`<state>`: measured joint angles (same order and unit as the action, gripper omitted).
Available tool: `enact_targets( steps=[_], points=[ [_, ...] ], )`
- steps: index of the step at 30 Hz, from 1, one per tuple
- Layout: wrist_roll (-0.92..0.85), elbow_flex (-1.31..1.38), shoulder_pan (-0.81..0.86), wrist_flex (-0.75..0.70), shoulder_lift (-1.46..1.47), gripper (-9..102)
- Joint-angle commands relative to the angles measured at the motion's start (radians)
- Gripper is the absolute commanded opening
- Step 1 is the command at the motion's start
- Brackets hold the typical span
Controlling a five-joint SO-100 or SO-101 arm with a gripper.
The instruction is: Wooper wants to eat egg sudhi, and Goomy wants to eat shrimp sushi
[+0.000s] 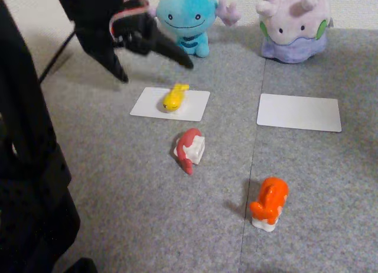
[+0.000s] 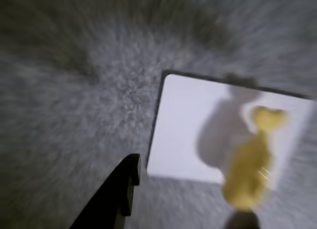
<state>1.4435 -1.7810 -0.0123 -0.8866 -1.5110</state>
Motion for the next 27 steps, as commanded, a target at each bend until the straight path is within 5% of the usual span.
enact_targets(
  steps=[1, 13, 27],
  points=[
    [-0.008, 0.029, 0.003, -0.067, -0.17, 48],
    [-0.008, 0.015, 0.037, -0.462, -0.578, 48],
    [-0.261, 0.015, 0.548, -0.603, -0.621, 48]
  ],
)
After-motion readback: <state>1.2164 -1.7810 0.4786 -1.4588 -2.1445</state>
